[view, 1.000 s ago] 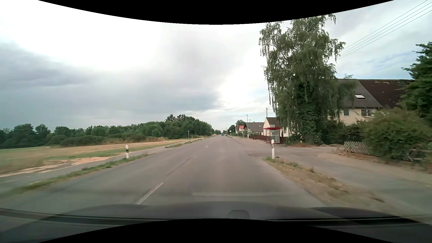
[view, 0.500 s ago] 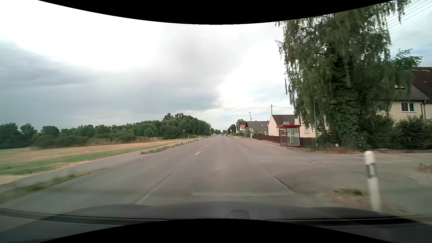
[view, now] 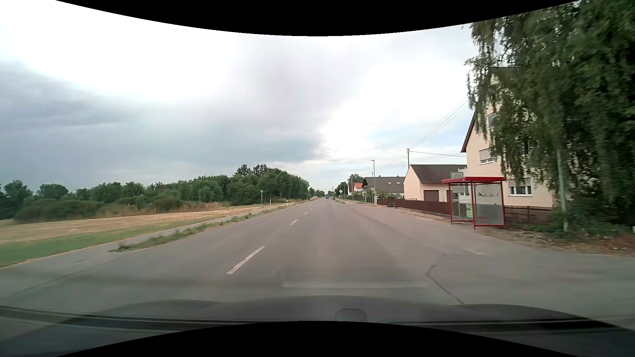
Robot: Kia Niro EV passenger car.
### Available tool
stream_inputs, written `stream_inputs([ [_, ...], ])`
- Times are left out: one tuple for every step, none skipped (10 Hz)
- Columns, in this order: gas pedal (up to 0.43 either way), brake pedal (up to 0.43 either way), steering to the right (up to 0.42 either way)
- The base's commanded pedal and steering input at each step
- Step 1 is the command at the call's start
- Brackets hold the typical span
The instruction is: Follow the waypoints while adhering to traffic rules and regulations
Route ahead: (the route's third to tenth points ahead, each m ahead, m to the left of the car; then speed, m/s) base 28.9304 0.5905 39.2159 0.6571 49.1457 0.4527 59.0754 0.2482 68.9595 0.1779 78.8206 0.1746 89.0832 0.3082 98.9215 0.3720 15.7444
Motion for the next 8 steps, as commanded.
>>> stream_inputs([
  [0.197,0.000,-0.003],
  [0.197,0.000,-0.002],
  [0.197,0.000,-0.002],
  [0.197,0.000,-0.002],
  [0.197,0.000,-0.002],
  [0.197,0.000,-0.003],
  [0.197,0.000,-0.004],
  [0.197,0.000,-0.005],
])
